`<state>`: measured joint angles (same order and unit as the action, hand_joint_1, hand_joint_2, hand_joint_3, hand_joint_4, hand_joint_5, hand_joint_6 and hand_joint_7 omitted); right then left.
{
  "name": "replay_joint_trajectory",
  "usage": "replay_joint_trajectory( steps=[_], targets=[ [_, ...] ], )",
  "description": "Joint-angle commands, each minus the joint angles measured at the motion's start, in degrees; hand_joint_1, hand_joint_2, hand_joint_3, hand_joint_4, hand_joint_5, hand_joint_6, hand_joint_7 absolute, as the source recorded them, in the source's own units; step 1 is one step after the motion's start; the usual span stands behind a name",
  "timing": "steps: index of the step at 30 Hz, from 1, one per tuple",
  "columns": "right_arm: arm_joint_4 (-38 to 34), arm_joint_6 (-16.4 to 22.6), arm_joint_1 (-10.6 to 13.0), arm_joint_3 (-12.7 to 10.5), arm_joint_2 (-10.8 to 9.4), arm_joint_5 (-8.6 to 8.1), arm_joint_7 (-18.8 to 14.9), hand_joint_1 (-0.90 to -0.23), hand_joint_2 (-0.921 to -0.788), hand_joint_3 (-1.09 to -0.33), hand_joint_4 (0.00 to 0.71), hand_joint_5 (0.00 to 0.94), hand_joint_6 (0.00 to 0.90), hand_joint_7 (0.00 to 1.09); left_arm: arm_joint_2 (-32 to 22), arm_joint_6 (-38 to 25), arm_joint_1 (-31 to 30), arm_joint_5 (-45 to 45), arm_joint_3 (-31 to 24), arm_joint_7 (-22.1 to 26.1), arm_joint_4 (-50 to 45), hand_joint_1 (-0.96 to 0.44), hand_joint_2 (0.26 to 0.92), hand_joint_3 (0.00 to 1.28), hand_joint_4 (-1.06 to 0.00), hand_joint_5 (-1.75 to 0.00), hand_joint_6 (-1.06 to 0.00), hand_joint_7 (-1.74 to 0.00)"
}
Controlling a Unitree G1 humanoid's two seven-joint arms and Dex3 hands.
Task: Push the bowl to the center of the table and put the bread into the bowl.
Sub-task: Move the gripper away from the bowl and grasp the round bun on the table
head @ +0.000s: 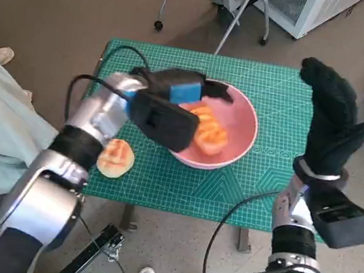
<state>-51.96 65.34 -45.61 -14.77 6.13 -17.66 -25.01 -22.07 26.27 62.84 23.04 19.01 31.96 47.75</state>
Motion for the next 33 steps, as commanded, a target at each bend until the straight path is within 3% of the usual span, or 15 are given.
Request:
replay_joint_trajectory(
  steps=[1,7,12,22,33],
  targets=[
    [0.22,-0.23,1.74,0.37,-0.20,0.45,0.33,-0.517,-0.921,-0.742,0.377,0.003,0.050,0.78,-6.66,-3.90,-8.34,-5.83,-6.06,3.39,-17.91,-0.10,0.813,0.02,-0.03,-0.01,-0.13,-0.23],
    [0.43,-0.17,2.04,0.47,-0.22,-0.22,-0.29,-0.522,-0.921,-0.741,0.378,0.004,0.049,0.78,-13.09,-10.00,-17.37,-11.57,-13.14,7.32,-35.93,-0.05,0.823,0.01,-0.12,-0.02,-0.27,-0.14],
    [0.46,-0.26,2.13,0.50,-0.30,-1.13,-1.13,-0.521,-0.921,-0.742,0.379,0.003,0.048,0.78,-18.86,-11.28,-23.59,-12.15,-17.16,9.36,-43.22,-0.03,0.813,0.00,-0.18,-0.03,-0.34,-0.13],
    [-1.11,-0.30,1.61,0.32,-0.41,-1.13,-1.63,-0.519,-0.921,-0.743,0.380,0.003,0.048,0.78,-25.25,-14.72,-37.19,-12.16,-21.94,11.13,-49.68,-0.08,0.808,0.00,-0.20,-0.01,-0.36,-0.09],
    [-1.49,-2.08,1.15,0.44,-0.68,-1.57,-2.51,-0.537,-0.921,-0.731,0.382,0.003,0.053,0.78,-25.79,-17.19,-43.65,-9.94,-18.81,10.74,-49.71,-0.08,0.801,0.00,-0.21,0.00,-0.37,-0.06]
  ],
)
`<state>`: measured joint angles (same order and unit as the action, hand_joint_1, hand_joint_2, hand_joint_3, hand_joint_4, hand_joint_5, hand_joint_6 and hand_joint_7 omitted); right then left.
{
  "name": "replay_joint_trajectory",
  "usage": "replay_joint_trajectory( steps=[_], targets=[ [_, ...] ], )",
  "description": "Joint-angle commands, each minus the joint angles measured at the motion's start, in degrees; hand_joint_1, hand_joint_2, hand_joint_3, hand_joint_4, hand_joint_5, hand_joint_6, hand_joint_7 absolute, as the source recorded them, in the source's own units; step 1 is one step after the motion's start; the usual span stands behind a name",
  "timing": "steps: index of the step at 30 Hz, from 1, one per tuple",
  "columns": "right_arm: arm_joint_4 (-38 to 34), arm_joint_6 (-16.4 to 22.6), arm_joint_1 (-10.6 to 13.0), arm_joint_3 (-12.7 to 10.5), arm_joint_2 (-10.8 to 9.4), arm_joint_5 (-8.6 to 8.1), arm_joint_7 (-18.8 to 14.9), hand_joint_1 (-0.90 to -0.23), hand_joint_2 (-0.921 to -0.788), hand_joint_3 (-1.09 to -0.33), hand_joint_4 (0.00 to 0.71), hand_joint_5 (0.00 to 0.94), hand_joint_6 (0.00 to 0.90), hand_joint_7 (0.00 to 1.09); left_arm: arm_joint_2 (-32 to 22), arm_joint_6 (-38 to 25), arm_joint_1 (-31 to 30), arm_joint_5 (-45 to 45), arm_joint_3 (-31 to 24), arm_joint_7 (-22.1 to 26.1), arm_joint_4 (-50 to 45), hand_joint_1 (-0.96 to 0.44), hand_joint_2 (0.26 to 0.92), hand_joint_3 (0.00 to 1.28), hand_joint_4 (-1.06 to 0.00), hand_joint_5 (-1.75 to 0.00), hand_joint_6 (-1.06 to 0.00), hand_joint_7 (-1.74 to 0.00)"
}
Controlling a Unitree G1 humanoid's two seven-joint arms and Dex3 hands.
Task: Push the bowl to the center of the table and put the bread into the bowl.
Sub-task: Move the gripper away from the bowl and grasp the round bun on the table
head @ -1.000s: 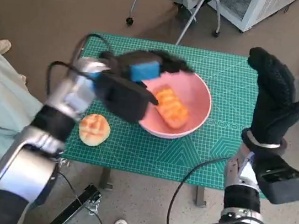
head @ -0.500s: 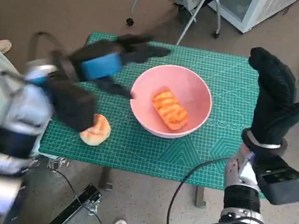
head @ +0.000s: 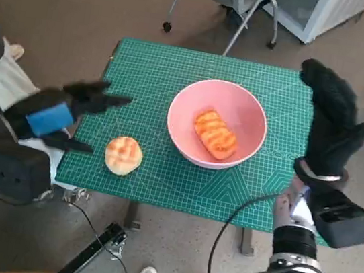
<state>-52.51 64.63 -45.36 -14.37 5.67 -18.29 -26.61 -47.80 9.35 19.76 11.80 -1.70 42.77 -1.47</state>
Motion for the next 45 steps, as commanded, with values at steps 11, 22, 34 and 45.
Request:
replay_joint_trajectory(
  steps=[11,22,34,45],
  targets=[
    [0.01,-3.29,0.96,0.10,-0.47,-2.69,-3.59,-0.524,-0.921,-0.733,0.382,0.002,0.059,0.77,2.16,-0.28,0.32,8.21,8.90,-2.86,6.12,-0.09,0.795,0.00,-0.21,0.00,-0.38,-0.03],
    [0.06,-3.44,1.16,-0.25,-0.11,-2.52,-4.21,-0.520,-0.921,-0.737,0.381,0.002,0.060,0.77,7.27,3.49,5.11,15.28,16.90,-8.38,19.99,-0.10,0.800,0.00,-0.21,0.00,-0.38,-0.02],
    [0.40,-2.95,1.55,-0.36,0.26,-1.89,-3.91,-0.536,-0.921,-0.735,0.382,0.002,0.060,0.77,9.90,12.06,9.61,22.41,21.40,-21.89,33.44,-0.05,0.900,0.05,-0.62,-0.11,-0.66,-0.12],
    [0.76,-2.84,1.74,-0.43,0.31,-1.56,-3.40,-0.543,-0.921,-0.733,0.382,0.001,0.060,0.77,6.28,15.11,13.83,17.52,15.96,-21.81,30.88,0.00,0.920,0.10,-0.61,-1.28,-0.64,-1.08]
  ],
)
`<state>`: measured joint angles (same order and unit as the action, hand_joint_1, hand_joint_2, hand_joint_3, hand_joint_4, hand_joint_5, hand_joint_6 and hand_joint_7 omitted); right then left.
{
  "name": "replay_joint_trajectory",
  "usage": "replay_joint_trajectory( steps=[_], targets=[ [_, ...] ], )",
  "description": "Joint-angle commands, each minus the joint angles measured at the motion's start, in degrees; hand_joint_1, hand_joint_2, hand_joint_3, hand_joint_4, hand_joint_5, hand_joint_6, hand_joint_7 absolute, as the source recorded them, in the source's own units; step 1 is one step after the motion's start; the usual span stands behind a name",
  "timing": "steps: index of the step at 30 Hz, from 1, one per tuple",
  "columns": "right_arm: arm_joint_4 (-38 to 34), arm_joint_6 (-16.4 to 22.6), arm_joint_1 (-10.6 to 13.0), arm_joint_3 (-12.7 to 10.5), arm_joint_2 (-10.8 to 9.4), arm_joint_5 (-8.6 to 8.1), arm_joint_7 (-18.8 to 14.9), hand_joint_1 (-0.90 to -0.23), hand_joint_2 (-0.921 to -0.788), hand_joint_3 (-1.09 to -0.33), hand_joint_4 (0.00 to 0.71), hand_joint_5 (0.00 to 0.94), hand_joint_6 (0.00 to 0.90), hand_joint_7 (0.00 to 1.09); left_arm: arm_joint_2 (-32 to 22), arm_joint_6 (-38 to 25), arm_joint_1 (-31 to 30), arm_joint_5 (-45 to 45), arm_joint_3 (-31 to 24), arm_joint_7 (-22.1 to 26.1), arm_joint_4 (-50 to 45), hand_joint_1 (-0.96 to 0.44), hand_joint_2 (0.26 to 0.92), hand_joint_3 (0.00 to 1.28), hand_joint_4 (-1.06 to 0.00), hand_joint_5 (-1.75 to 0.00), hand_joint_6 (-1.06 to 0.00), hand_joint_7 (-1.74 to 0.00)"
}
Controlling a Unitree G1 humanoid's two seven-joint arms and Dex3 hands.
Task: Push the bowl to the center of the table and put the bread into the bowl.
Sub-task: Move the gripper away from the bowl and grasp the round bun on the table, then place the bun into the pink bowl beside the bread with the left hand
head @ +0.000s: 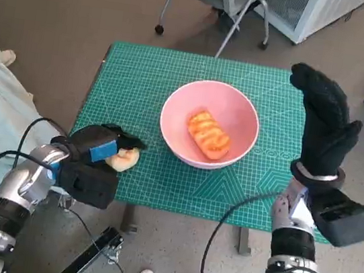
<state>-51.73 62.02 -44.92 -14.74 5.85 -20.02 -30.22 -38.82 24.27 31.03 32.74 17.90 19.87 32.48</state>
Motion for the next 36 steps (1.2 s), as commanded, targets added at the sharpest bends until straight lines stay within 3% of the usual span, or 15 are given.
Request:
replay_joint_trajectory(
  steps=[1,10,16,23,30,32,34,35,36],
  targets=[
    [-0.05,-0.17,1.32,-0.05,0.12,0.24,0.29,-0.544,-0.921,-0.733,0.382,0.001,0.060,0.77,-2.95,0.12,2.60,-4.65,-5.06,1.04,-4.67,0.00,0.920,0.10,-0.61,-1.29,-0.65,-1.08],
    [-0.38,0.02,1.04,0.19,0.05,0.46,0.39,-0.554,-0.921,-0.728,0.383,0.001,0.060,0.77,-2.09,1.83,5.79,-10.98,-12.90,-2.60,-11.69,0.00,0.915,0.08,-0.63,-1.30,-0.70,-1.01],
    [-0.74,0.06,0.74,0.35,-0.25,0.52,0.39,-0.553,-0.921,-0.727,0.383,0.001,0.060,0.77,0.83,0.56,11.39,-14.20,-13.94,-2.15,-12.95,0.00,0.910,0.07,-0.65,-1.23,-0.70,-1.08],
    [-0.85,0.10,0.68,0.36,-0.28,0.52,0.37,-0.551,-0.921,-0.728,0.382,0.001,0.060,0.77,1.38,0.33,12.10,-14.45,-14.01,-1.91,-12.89,0.00,0.913,0.07,-0.65,-1.19,-0.69,-1.12],
    [-1.65,0.20,0.46,0.37,-0.70,0.72,0.88,-0.517,-0.921,-0.739,0.382,0.001,0.060,0.77,11.66,1.56,21.61,-10.35,-5.96,-2.42,-6.20,0.00,0.915,0.04,-0.69,-1.15,-0.71,-1.10],
    [-1.57,0.27,0.56,0.38,-0.73,0.76,1.00,-0.511,-0.921,-0.742,0.382,0.001,0.061,0.77,12.98,0.33,22.56,-10.94,-4.92,-0.30,-3.17,0.00,0.918,0.06,-0.67,-1.17,-0.66,-1.14],
    [-1.37,0.38,0.73,0.36,-0.75,0.97,1.25,-0.511,-0.921,-0.743,0.382,0.001,0.061,0.77,14.18,-1.11,23.69,-11.56,-3.78,2.52,0.71,0.00,0.919,0.18,-0.54,-1.29,-0.53,-1.29],
    [-1.27,0.43,0.81,0.33,-0.77,1.10,1.37,-0.512,-0.921,-0.743,0.382,0.001,0.061,0.77,14.70,-1.57,24.29,-11.81,-3.32,3.76,2.60,-0.02,0.884,0.19,-0.42,-1.00,-0.41,-1.05],
    [-1.07,0.43,0.94,0.29,-0.74,1.15,1.41,-0.513,-0.921,-0.744,0.382,0.001,0.062,0.76,15.21,-2.16,24.92,-11.85,-2.63,5.44,4.43,-0.03,0.879,0.16,-0.40,-0.71,-0.39,-0.80]
  ],
)
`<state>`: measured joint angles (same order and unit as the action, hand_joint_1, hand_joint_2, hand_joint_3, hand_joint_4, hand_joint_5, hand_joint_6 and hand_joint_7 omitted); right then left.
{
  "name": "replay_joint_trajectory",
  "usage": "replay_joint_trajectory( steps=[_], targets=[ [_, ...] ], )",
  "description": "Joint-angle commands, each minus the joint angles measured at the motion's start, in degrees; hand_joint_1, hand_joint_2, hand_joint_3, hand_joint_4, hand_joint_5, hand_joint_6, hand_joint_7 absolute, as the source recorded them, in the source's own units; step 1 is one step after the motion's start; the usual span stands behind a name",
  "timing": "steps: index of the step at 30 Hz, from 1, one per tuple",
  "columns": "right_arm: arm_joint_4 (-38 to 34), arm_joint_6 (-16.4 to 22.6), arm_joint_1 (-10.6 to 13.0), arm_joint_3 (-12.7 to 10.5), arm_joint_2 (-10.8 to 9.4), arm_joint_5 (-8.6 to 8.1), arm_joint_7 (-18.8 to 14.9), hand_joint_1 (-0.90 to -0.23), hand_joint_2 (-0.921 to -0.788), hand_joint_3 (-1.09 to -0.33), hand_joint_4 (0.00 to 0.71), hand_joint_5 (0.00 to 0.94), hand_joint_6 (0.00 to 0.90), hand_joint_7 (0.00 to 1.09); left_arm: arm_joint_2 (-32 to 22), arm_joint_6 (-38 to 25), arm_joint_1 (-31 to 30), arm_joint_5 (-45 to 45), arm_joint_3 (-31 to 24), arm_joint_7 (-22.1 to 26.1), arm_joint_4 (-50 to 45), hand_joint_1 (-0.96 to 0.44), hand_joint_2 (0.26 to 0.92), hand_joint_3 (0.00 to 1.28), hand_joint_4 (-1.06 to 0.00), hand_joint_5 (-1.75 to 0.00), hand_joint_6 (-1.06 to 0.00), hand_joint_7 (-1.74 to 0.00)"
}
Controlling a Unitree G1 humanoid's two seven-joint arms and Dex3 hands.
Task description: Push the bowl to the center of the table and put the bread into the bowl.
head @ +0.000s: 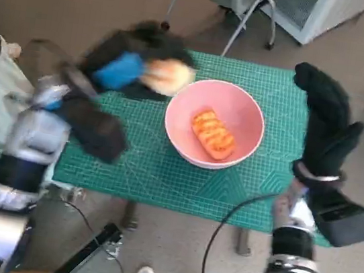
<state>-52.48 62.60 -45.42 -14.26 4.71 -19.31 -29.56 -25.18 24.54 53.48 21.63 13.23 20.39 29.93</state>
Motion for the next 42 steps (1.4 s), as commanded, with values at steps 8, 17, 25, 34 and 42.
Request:
replay_joint_trajectory(
  steps=[8,17,25,34,42],
  targets=[
    [0.76,-0.13,2.08,-0.58,0.81,0.23,0.87,-0.536,-0.921,-0.735,0.383,0.001,0.064,0.77,2.72,-5.66,4.19,2.62,5.68,8.41,11.55,-0.13,0.888,0.04,-0.18,-0.04,-0.25,-0.17],
    [1.12,0.11,2.13,-0.81,1.09,0.31,1.56,-0.546,-0.921,-0.731,0.383,0.001,0.061,0.77,2.99,-3.24,3.16,0.76,4.41,7.18,12.45,-0.20,0.894,0.02,-0.11,0.00,-0.23,-0.10],
    [1.94,0.18,2.16,-0.51,1.29,2.05,3.69,-0.533,-0.921,-0.738,0.382,0.000,0.057,0.78,5.31,7.17,2.06,-8.37,-2.83,2.78,16.00,-0.32,0.902,0.02,-0.09,0.00,-0.22,-0.08],
    [2.85,-1.22,1.09,-0.02,1.76,2.59,5.35,-0.535,-0.921,-0.741,0.383,0.000,0.055,0.78,11.99,14.16,-2.13,-22.97,-12.74,-1.46,11.59,-0.38,0.920,0.08,-0.23,-0.05,-0.32,-0.13],
    [4.33,-2.49,-0.22,0.72,1.70,3.79,7.29,-0.520,-0.921,-0.742,0.384,0.001,0.055,0.79,17.76,11.05,-9.13,-32.33,-16.22,-3.57,-2.26,-0.34,0.921,0.20,-0.34,-0.07,-0.13,-0.62]
  ],
)
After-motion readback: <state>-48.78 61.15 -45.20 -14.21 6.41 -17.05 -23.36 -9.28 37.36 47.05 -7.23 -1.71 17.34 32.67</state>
